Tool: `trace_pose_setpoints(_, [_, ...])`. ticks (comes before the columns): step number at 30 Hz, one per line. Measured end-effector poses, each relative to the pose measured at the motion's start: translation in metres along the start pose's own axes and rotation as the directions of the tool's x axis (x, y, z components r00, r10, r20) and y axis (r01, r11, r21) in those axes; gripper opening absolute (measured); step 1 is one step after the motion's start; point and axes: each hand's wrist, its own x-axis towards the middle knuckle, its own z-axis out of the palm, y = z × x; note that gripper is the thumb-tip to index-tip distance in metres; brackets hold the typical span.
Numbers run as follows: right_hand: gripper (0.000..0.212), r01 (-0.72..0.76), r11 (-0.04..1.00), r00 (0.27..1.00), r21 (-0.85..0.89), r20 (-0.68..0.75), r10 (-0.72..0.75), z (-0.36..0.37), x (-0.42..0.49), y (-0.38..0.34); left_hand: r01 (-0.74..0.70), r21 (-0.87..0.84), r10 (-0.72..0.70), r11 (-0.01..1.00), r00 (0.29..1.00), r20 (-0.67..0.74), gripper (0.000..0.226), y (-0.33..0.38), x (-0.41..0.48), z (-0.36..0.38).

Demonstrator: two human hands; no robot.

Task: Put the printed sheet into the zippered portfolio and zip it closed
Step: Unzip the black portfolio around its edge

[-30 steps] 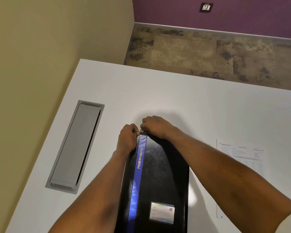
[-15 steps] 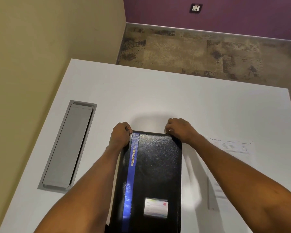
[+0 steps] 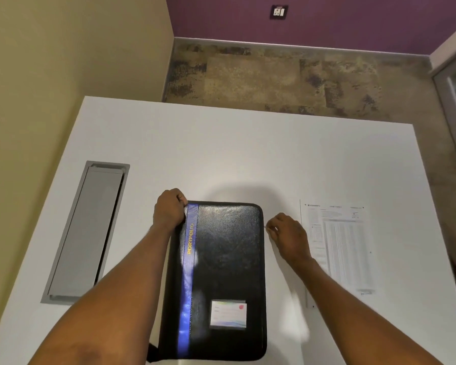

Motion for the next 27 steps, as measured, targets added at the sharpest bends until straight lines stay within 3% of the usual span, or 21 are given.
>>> trace_pose_setpoints(20, [0.012, -0.136, 0.99, 0.99, 0.038, -0.023, 0.137, 0.047, -0.188, -0.013, -0.05, 0.013, 0.05, 0.999, 0.998, -0.027, 0.025, 0.002, -0.011, 0.001])
trace_pose_setpoints(27, [0.014, -0.279, 0.953, 0.96, 0.116, -0.001, 0.281, 0.07, -0.249, -0.026, -0.092, 0.063, 0.093, 0.994, 0.996, -0.009, 0.02, 0.0, -0.012, -0.001])
